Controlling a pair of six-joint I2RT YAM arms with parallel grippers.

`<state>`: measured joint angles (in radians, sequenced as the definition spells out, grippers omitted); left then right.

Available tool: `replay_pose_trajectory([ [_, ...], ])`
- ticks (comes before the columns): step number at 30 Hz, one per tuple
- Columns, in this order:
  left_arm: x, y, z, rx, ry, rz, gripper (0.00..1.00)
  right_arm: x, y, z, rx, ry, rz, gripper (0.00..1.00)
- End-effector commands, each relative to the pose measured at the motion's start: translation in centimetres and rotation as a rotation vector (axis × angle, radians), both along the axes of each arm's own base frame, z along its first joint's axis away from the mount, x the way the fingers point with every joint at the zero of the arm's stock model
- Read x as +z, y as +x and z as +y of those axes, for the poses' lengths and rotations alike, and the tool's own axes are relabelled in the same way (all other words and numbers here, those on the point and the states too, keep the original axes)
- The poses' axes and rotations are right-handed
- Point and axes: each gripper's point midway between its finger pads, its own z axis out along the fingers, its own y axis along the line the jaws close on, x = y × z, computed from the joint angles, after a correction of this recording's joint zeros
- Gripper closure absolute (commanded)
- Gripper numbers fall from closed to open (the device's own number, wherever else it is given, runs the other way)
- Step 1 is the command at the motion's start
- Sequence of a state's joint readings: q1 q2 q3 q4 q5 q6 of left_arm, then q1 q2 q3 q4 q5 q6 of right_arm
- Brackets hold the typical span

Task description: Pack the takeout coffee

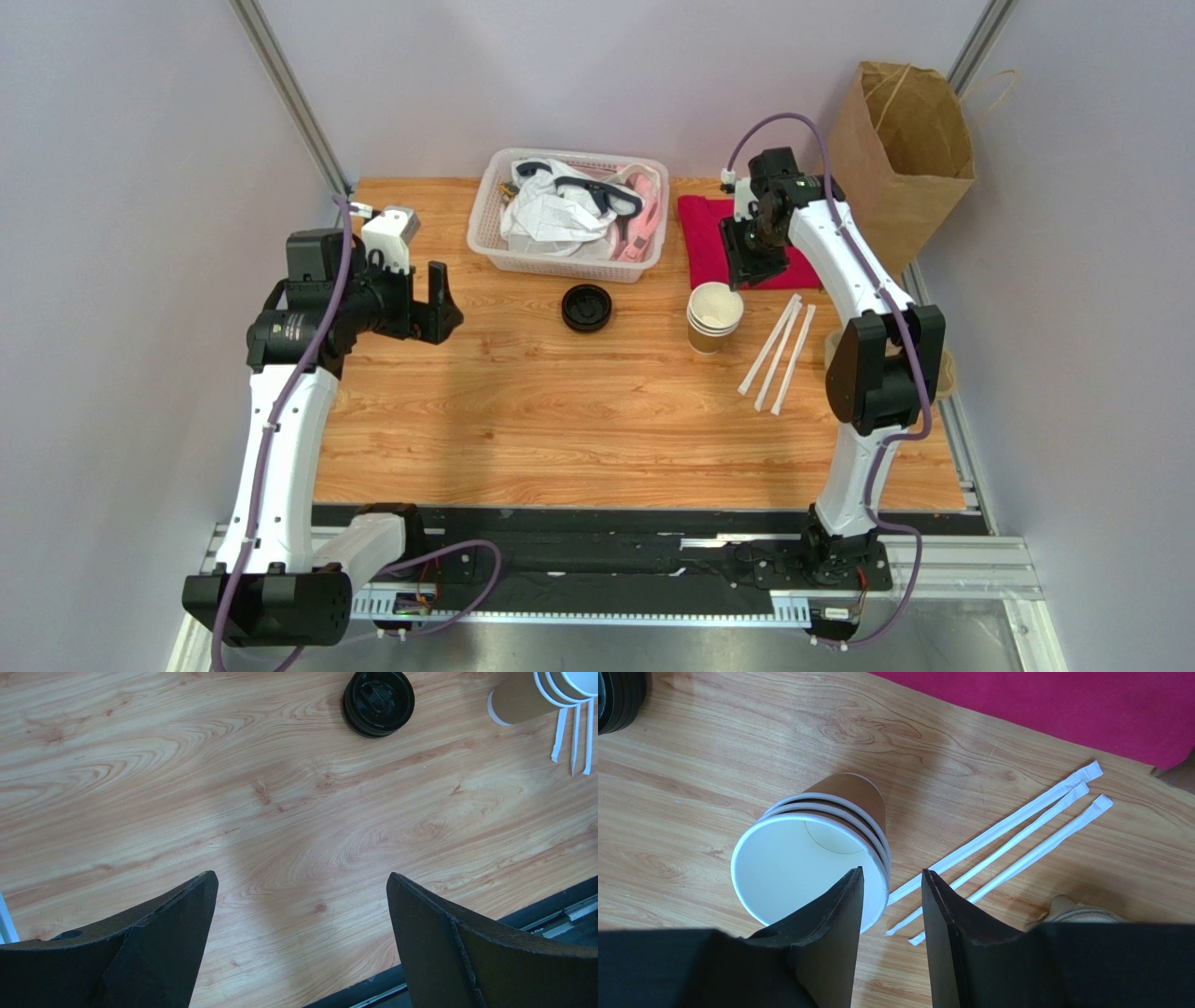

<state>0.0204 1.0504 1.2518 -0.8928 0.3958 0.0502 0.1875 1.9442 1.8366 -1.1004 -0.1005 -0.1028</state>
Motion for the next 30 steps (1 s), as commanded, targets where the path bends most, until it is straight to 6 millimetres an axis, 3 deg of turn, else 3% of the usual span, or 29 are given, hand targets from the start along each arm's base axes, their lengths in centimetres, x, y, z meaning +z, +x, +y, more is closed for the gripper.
replay_pose_trajectory([
  [1,1.2,0.7,-0.3,-0.014,-0.016,-0.046,0.01,0.8,0.3,0.5,0.031,0.018,-0.012,0.60],
  [14,1.4,1.4,-2.2,-0.088,-0.108,-0.037,0.01,-1.1,-0.3,1.2,0.047,0.046,0.057,0.64],
  [17,1.6,1.9,-3.3,-0.124,-0.173,-0.023,0.01,-1.1,-0.4,1.2,0.047,0.047,0.062,0.77],
  [19,1.7,2.4,-4.4,-0.161,-0.230,-0.010,0.01,-0.9,-0.4,1.2,0.046,0.053,0.061,0.95],
  [20,1.8,2.5,-4.9,-0.162,-0.261,0.007,0.01,-0.6,-0.6,1.3,0.047,0.058,0.061,1.00],
  [24,1.8,3.5,-8.3,-0.239,-0.334,0.032,0.01,0.5,-1.2,2.2,0.069,0.113,0.058,1.00],
  [30,0.3,4.7,-15.5,-0.347,-0.448,0.120,0.09,1.2,-2.4,3.5,0.099,0.190,0.089,1.00],
])
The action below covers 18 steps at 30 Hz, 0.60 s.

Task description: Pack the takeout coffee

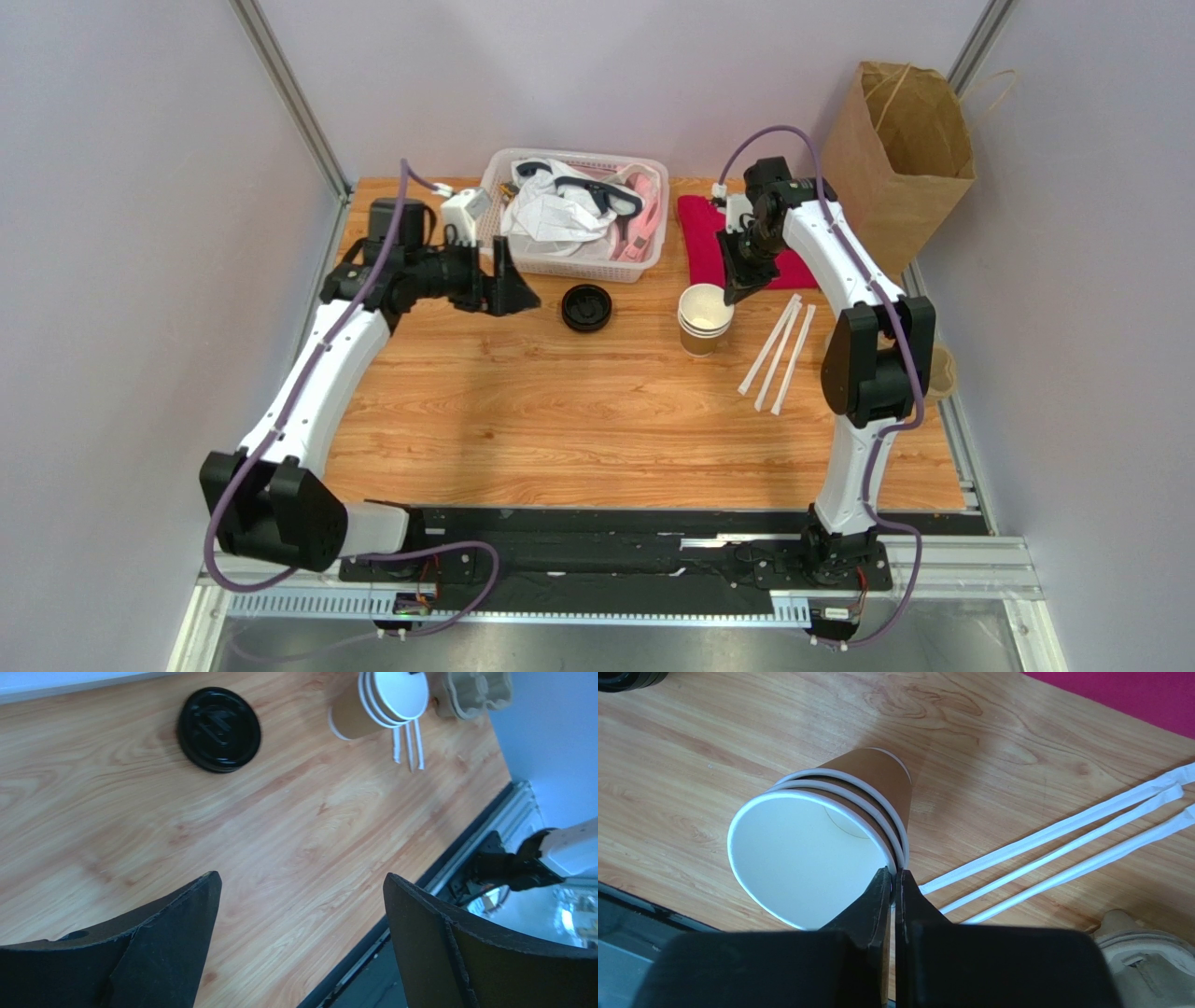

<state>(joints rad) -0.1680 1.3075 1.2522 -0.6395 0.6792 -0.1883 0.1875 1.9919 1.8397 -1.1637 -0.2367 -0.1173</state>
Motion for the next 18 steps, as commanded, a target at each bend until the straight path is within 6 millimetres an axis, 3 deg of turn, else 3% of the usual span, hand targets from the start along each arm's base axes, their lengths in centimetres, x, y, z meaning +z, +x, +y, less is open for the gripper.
replay_pose_trajectory([
  [1,2.2,1.1,-6.2,-0.101,-0.137,-0.028,0.09,3.1,-0.7,1.6,0.031,0.100,-0.033,1.00],
  [6,1.4,2.4,-12.6,-0.173,-0.147,-0.005,0.12,3.9,-1.0,1.9,0.032,0.123,-0.044,1.00],
  [9,0.6,3.3,-15.3,-0.196,-0.143,0.010,0.14,4.6,-0.9,1.8,0.031,0.118,-0.065,1.00],
  [18,-2.8,4.4,-21.2,-0.218,-0.104,0.061,0.34,4.8,-1.1,2.0,0.035,0.128,-0.056,1.00],
])
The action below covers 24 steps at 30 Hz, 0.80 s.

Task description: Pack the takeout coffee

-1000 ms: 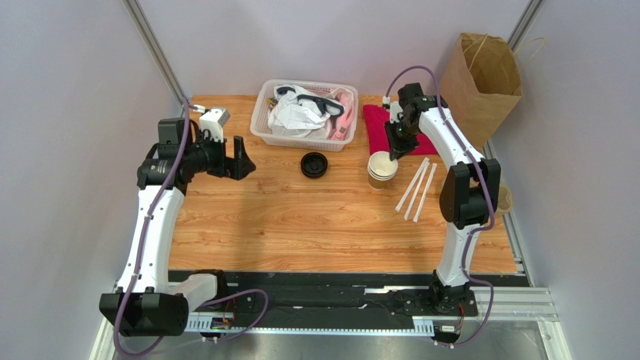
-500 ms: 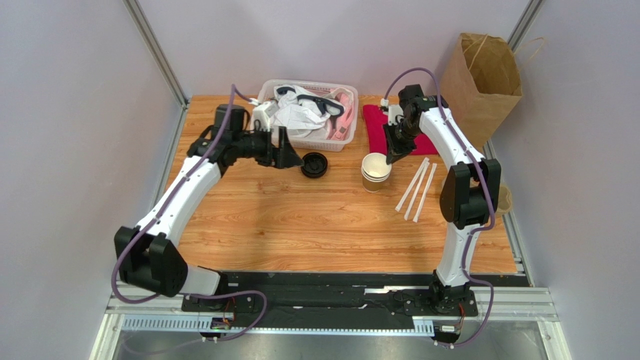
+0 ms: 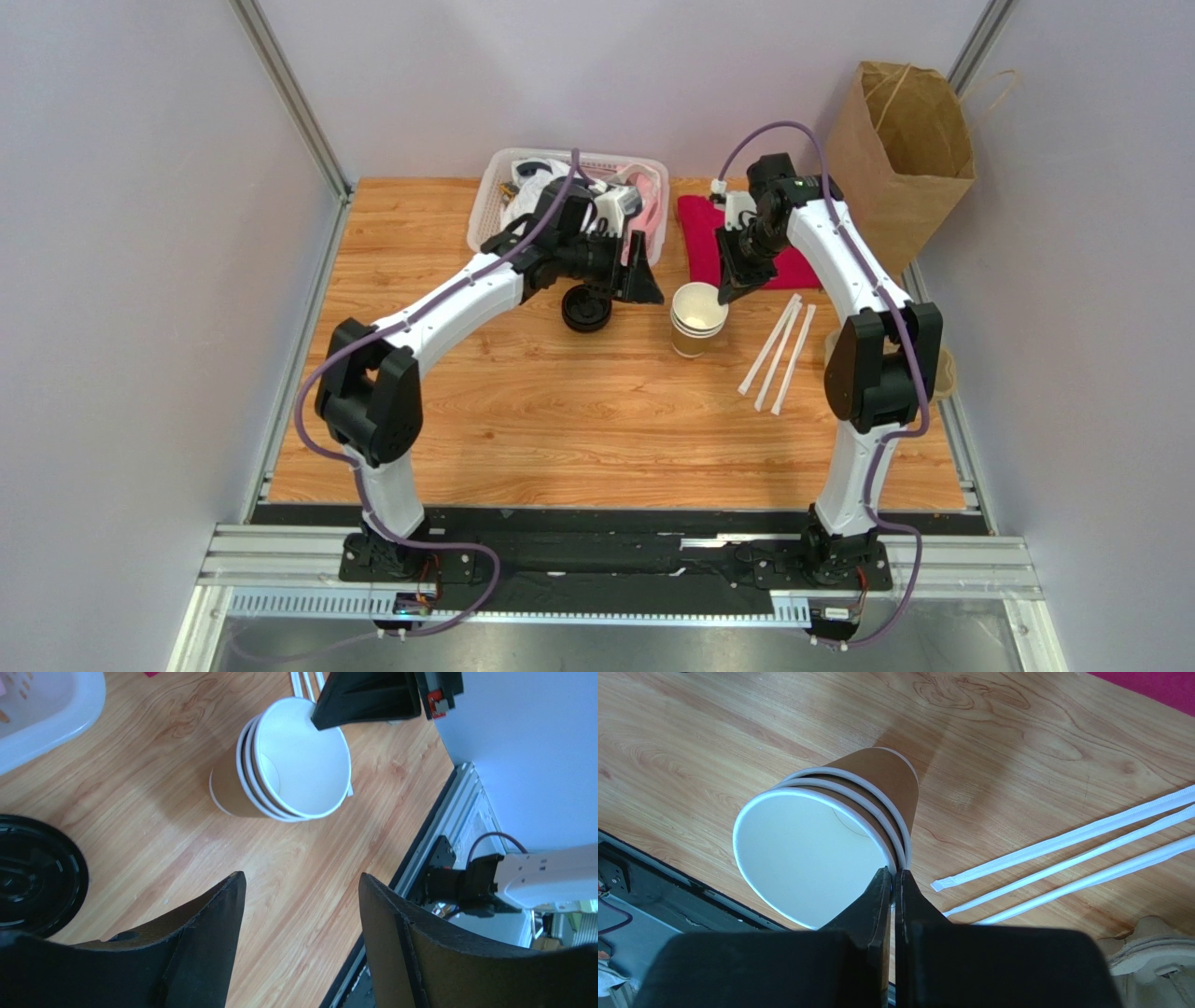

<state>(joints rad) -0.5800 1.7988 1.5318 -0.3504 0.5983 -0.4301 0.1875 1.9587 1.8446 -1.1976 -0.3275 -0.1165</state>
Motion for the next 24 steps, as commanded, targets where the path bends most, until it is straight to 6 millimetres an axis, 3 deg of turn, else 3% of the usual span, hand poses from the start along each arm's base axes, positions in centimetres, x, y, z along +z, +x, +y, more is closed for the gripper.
replay_pose_trajectory([
  [1,0.9,1.0,-2.8,0.012,-0.033,-0.030,0.37,3.0,0.1,0.7,0.007,0.044,-0.066,1.00],
  [9,-1.8,1.1,-5.1,0.010,-0.017,0.047,0.36,3.2,-0.4,1.1,0.013,0.071,-0.056,1.00],
  [15,-2.0,1.3,-6.2,-0.005,-0.059,0.075,0.35,3.2,-0.8,1.2,0.018,0.077,-0.051,1.00],
  [24,-3.3,0.7,-7.3,-0.023,-0.064,0.123,0.50,3.3,-0.9,1.6,0.026,0.103,-0.050,1.00],
])
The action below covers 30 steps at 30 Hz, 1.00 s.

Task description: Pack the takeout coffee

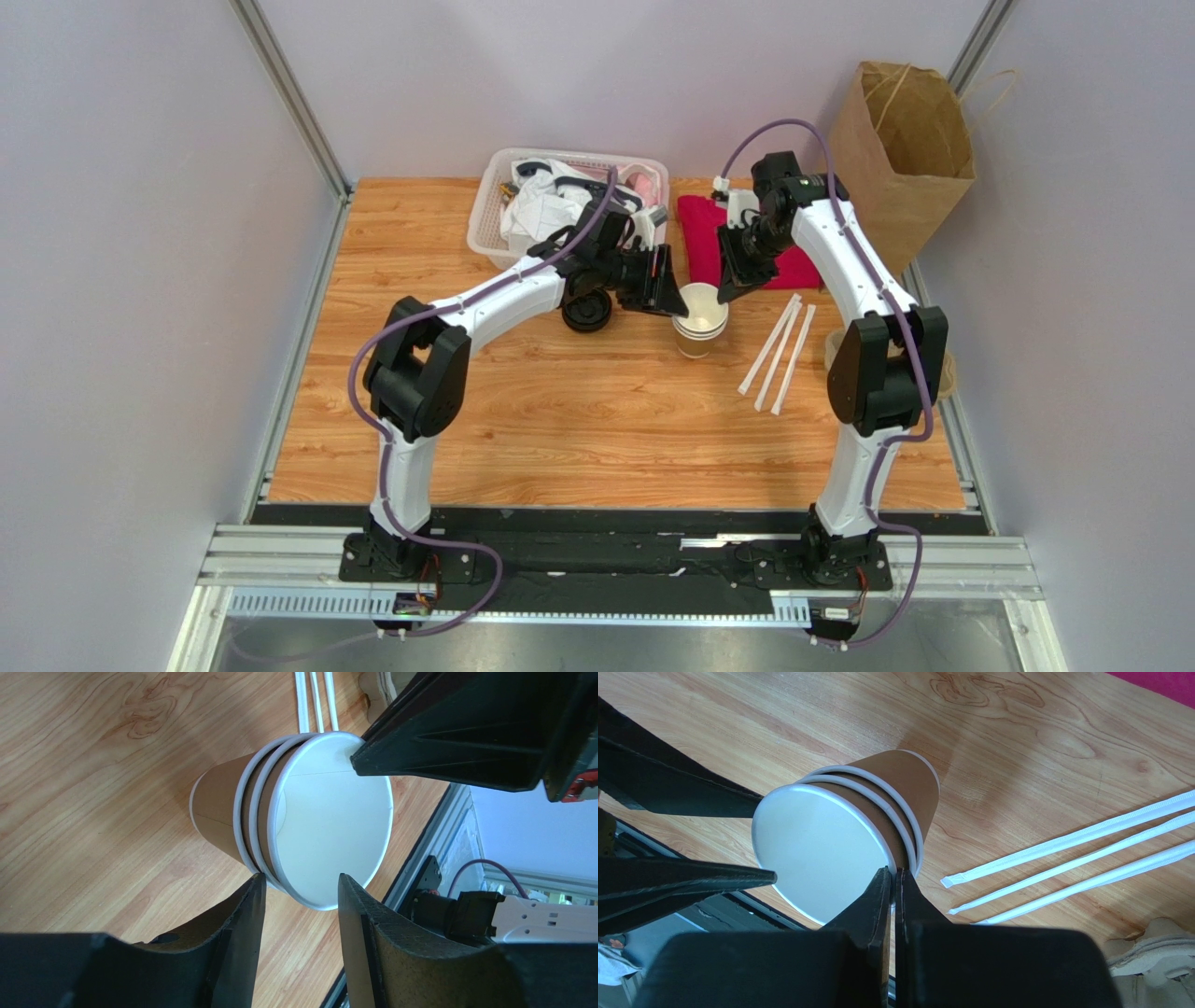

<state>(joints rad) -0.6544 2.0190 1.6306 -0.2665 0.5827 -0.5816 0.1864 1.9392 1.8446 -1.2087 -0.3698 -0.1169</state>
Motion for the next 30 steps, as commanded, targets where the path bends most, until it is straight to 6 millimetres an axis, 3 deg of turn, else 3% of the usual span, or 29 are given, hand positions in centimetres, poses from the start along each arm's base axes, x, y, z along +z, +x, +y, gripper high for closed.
replay_pose_trajectory([
  [1,1.8,-0.2,-1.9,-0.033,-0.058,-0.030,0.54,2.3,-0.4,1.1,0.013,0.066,-0.045,1.00],
  [6,0.5,-0.1,-1.5,-0.012,-0.008,-0.025,0.57,2.2,-0.5,1.3,0.019,0.076,-0.035,1.00],
  [10,0.7,-0.1,-1.1,0.003,0.013,-0.035,0.53,2.5,-0.3,1.2,0.017,0.073,-0.050,1.00],
  [20,6.0,-0.6,-0.8,-0.013,-0.061,-0.130,0.32,4.9,-0.3,0.3,0.016,0.049,-0.106,1.00],
  [25,7.2,-0.7,-0.8,-0.022,-0.076,-0.153,0.23,5.9,-0.4,0.1,0.011,0.058,-0.122,1.00],
  [30,7.9,-1.0,-0.7,-0.037,-0.086,-0.172,0.19,8.4,0.1,-0.3,0.000,0.076,-0.172,1.00],
])
